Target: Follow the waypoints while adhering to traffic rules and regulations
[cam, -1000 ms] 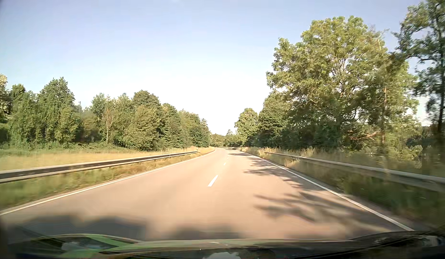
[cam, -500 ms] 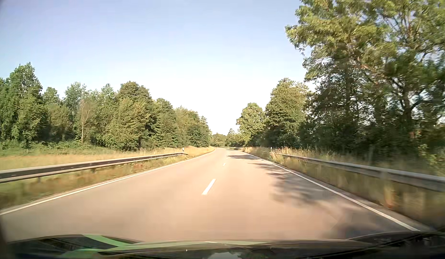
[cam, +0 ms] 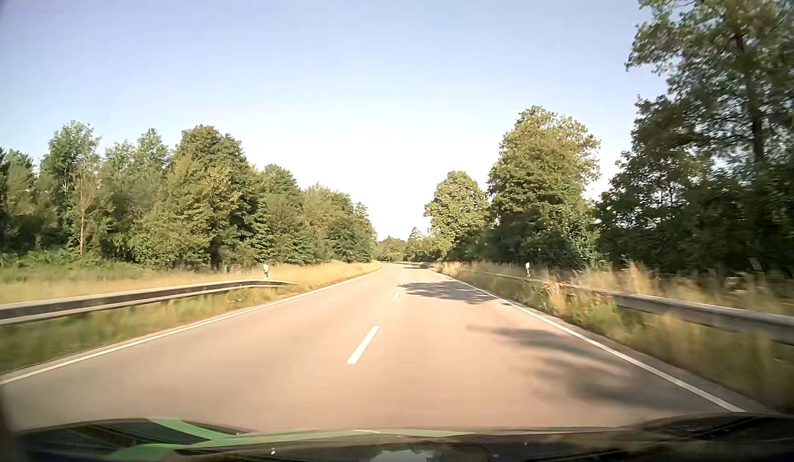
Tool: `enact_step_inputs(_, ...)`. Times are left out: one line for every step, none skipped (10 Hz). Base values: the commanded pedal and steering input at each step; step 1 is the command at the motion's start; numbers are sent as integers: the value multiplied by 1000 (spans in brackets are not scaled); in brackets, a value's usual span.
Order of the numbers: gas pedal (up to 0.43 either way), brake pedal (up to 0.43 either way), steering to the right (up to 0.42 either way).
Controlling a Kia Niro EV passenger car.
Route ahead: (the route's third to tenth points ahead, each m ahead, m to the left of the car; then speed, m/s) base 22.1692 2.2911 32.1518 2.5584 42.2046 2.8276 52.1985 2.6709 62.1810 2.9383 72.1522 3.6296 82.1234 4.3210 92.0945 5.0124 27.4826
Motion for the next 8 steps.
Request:
enact_step_inputs(240,0,-4)
enact_step_inputs(240,0,-3)
enact_step_inputs(240,0,-4)
enact_step_inputs(240,0,-4)
enact_step_inputs(240,0,-4)
enact_step_inputs(240,0,-4)
enact_step_inputs(248,0,-4)
enact_step_inputs(260,0,-5)
